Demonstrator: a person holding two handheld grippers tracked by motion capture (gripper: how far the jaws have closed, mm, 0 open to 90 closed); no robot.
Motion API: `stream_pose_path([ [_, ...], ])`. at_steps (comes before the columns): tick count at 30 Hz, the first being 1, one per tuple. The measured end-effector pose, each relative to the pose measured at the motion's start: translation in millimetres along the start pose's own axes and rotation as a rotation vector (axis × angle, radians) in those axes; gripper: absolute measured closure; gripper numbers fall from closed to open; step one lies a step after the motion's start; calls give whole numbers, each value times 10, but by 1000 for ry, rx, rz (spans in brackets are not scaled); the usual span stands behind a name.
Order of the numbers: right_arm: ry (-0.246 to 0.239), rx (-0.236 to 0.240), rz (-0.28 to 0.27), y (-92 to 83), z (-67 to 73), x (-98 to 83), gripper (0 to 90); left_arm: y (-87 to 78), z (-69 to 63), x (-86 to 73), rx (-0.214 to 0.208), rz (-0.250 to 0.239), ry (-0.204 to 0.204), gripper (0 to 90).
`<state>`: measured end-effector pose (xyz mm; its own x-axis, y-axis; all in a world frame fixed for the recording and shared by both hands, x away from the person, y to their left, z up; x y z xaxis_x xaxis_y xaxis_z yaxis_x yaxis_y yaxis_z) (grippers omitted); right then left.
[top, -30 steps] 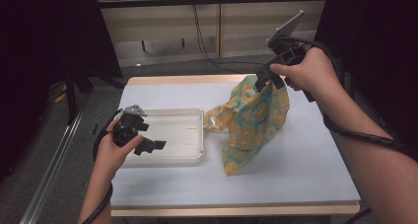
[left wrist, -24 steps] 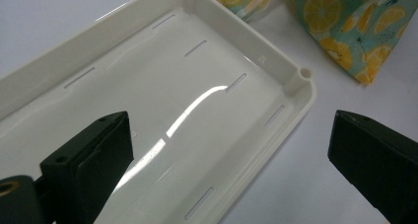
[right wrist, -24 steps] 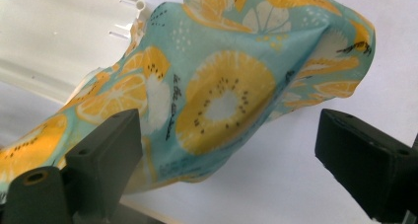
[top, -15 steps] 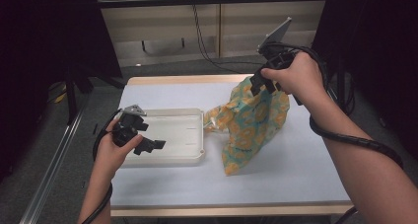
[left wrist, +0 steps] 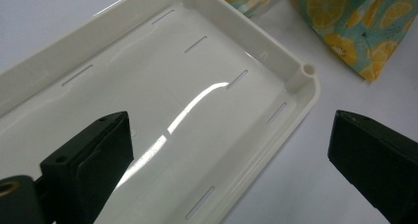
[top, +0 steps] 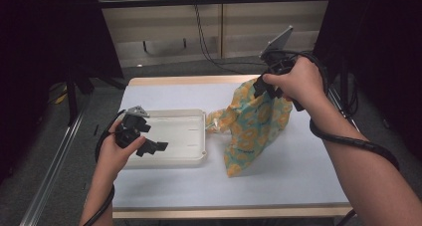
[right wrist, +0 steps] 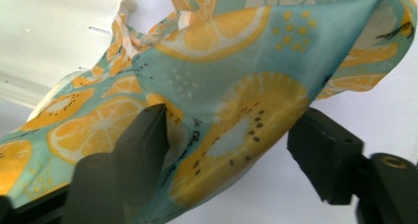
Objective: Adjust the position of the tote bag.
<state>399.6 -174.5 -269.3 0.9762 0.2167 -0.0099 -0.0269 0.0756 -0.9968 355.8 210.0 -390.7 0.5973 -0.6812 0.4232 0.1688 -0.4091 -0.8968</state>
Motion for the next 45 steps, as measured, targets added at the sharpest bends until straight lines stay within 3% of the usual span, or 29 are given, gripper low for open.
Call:
stream_pose_path([
  [5,36,-7,33,-2,12,-2,562,27,-10,5,-2,6,-5,32],
  [9,51,-12,24,3,8,0,768,30,-12,7,10,15,-7,33],
  [10,51,-12,24,3,8,0,768,30,-12,7,10,15,-7,33],
  [12,57,-5,31,1,-3,-1,900,26,-12,5,16,10,-12,33],
  [16,53,1,48,-15,-18,-3,900,12,-1,0,17,1,-12,33],
  [19,21,-19,62,-37,-16,-4,900,12,0,-1,18,5,-12,33],
  [22,-8,-8,77,-64,-39,-5,900,12,2,0,5,9,-9,33],
  [26,-88,-11,88,-85,-70,-8,900,13,0,3,6,11,-8,33],
  [27,-103,7,83,-95,-79,-5,900,20,-2,4,2,11,-7,33],
  [30,-188,-15,96,-104,-108,-1,900,39,-6,8,0,13,-4,33],
  [32,-214,-1,98,-119,-119,3,900,43,-6,11,-2,14,-4,33],
  [33,-250,-5,100,-119,-119,3,900,42,-8,11,0,17,-4,33],
  [38,-215,-64,82,-100,-96,-8,900,44,-17,15,0,14,-7,33],
  [41,-195,-57,56,-79,-58,-5,900,48,-23,17,-6,16,-7,33],
  [45,-106,-109,40,-80,-22,10,896,58,-27,17,-4,17,-8,33],
])
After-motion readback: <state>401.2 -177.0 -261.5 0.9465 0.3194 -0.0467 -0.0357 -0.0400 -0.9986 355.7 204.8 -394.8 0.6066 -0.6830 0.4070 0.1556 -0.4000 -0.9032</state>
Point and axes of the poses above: each handheld gripper's, and its own axes: y roughly forward along the jaws, x roughly out of its top, z roughly to its left, the point moved 2 cm from there along y, roughly forward along the jaws, and after that the axes turned 14 degrees about z, right-handed, at the moved point
